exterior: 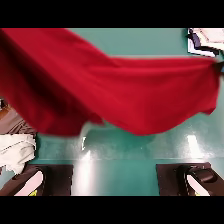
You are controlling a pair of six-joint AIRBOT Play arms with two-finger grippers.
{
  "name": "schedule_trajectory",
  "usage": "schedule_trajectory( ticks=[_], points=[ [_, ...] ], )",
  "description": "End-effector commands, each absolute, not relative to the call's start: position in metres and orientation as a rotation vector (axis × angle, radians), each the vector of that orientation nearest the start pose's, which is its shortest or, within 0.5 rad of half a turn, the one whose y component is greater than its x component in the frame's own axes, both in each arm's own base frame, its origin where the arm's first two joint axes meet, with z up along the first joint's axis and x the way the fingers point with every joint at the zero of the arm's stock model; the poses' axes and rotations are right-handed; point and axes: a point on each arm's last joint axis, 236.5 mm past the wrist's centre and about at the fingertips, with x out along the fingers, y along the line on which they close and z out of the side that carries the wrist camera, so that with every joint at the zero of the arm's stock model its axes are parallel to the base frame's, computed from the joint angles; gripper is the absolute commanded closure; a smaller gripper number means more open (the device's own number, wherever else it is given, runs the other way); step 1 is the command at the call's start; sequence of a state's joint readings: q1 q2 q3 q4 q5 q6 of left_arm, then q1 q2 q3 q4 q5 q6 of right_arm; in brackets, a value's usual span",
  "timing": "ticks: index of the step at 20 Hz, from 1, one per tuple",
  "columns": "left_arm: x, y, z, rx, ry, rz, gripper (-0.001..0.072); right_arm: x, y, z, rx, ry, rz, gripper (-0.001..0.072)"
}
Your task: Fold the shirts.
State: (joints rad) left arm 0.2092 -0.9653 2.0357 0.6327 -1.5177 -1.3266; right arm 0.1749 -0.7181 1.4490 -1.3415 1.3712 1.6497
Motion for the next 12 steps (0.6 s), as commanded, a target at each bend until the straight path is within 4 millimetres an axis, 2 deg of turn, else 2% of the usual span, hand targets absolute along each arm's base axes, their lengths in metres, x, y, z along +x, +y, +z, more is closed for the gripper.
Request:
schedule_trajectory(
  ticks=[1,3,6,8,10,12],
  points=[
    [0.287,-0.114,0.390,-0.126,0.499,-0.629,0.0682,0.265,0.112,0.214,0.151,1.058,0.350,0.0697],
    [0.318,-0.102,0.315,-0.228,0.696,-0.601,0.0682,0.283,0.113,0.161,0.152,1.225,0.322,0.0697],
    [0.352,-0.093,0.199,-0.397,0.935,-0.566,0.0682,0.306,0.111,0.082,0.174,1.423,0.286,0.0697],
    [0.368,-0.088,0.135,-0.488,1.048,-0.529,0.0682,0.324,0.119,0.047,0.223,1.465,0.309,0.0697],
    [0.383,-0.084,0.091,-0.549,1.133,-0.504,0.0681,0.352,0.124,0.023,0.291,1.440,0.302,0.0697],
    [0.400,-0.082,0.071,-0.602,1.143,-0.480,0.0679,0.382,0.122,0.013,0.346,1.363,0.276,0.0691]
  ],
)
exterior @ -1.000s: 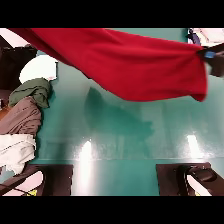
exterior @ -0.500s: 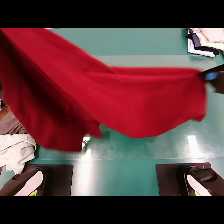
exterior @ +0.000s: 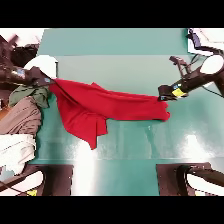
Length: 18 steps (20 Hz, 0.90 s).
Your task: Fold the shirts.
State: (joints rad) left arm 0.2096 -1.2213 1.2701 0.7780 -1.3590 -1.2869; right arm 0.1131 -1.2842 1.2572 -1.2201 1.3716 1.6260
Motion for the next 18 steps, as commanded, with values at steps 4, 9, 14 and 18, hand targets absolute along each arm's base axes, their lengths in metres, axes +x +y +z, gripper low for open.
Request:
schedule_trajectory(
  ticks=[4,9,14,18],
  points=[
    [0.426,-0.070,0.086,-0.589,1.054,-0.437,0.0042,0.413,0.109,0.034,0.489,1.236,0.256,0.0151],
    [0.395,-0.056,0.097,-0.477,1.155,-0.485,0.0042,0.392,0.074,0.081,0.440,1.171,0.269,0.0155],
    [0.337,-0.059,0.018,-0.530,1.384,-0.438,0.0042,0.372,0.067,0.109,0.401,1.134,0.286,0.0155],
    [0.287,-0.069,-0.034,-0.597,1.517,-0.413,0.0042,0.369,0.068,0.114,0.395,1.127,0.290,0.0155]
  ],
)
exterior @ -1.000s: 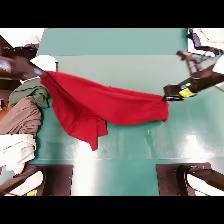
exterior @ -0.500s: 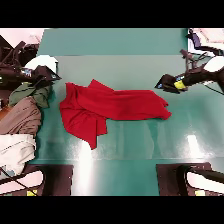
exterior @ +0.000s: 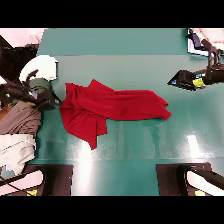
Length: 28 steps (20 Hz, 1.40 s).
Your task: Fold the shirts.
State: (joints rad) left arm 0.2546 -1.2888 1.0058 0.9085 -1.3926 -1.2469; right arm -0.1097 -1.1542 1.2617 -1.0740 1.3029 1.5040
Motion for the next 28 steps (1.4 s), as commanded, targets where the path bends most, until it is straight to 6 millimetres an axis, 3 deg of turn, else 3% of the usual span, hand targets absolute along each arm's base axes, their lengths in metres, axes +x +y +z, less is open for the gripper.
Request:
schedule_trajectory(
  ticks=[1,4,13,16,20,21,23,24,28],
  points=[
    [0.276,-0.069,-0.044,-0.602,1.531,-0.395,0.0043,0.368,0.068,0.114,0.395,1.128,0.291,0.0155],
    [0.262,-0.070,-0.058,-0.608,1.518,-0.351,0.0043,0.368,0.068,0.114,0.395,1.128,0.291,0.0156],
    [0.261,-0.069,-0.072,-0.644,1.503,-0.296,0.0042,0.369,0.068,0.114,0.396,1.127,0.291,0.0156],
    [0.269,-0.076,-0.074,-0.705,1.459,-0.285,0.0043,0.369,0.068,0.114,0.396,1.127,0.291,0.0156],
    [0.276,-0.095,-0.076,-0.644,1.436,-0.318,0.0044,0.364,0.069,0.112,0.393,1.148,0.296,0.0156],
    [0.276,-0.101,-0.077,-0.622,1.435,-0.331,0.0098,0.360,0.069,0.111,0.389,1.165,0.299,0.0156],
    [0.278,-0.107,-0.077,-0.599,1.424,-0.343,0.0603,0.349,0.056,0.100,0.332,1.223,0.259,0.0156],
    [0.280,-0.107,-0.075,-0.599,1.420,-0.343,0.0680,0.342,0.048,0.092,0.302,1.261,0.235,0.0156],
    [0.294,-0.110,-0.044,-0.571,1.396,-0.411,0.0682,0.302,0.051,0.043,0.300,1.382,0.241,0.0155]
  ],
)
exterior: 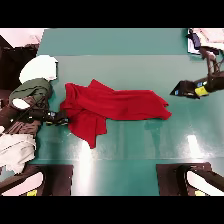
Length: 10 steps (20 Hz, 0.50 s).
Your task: Fold the shirts.
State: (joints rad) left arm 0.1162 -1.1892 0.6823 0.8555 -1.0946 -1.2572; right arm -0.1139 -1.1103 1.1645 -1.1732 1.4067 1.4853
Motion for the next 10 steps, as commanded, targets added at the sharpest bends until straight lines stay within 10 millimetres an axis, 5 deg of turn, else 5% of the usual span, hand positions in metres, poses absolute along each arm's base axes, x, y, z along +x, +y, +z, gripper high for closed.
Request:
schedule_trajectory(
  ticks=[1,5,10],
  points=[
    [0.300,-0.111,-0.033,-0.559,1.383,-0.432,0.0682,0.293,0.054,0.027,0.310,1.397,0.235,0.0155],
    [0.317,-0.113,-0.003,-0.522,1.332,-0.480,0.0682,0.293,0.064,-0.020,0.309,1.346,0.207,0.0155],
    [0.313,-0.114,-0.001,-0.520,1.348,-0.494,0.0681,0.307,0.090,-0.059,0.297,1.336,0.204,0.0161]
  ],
)
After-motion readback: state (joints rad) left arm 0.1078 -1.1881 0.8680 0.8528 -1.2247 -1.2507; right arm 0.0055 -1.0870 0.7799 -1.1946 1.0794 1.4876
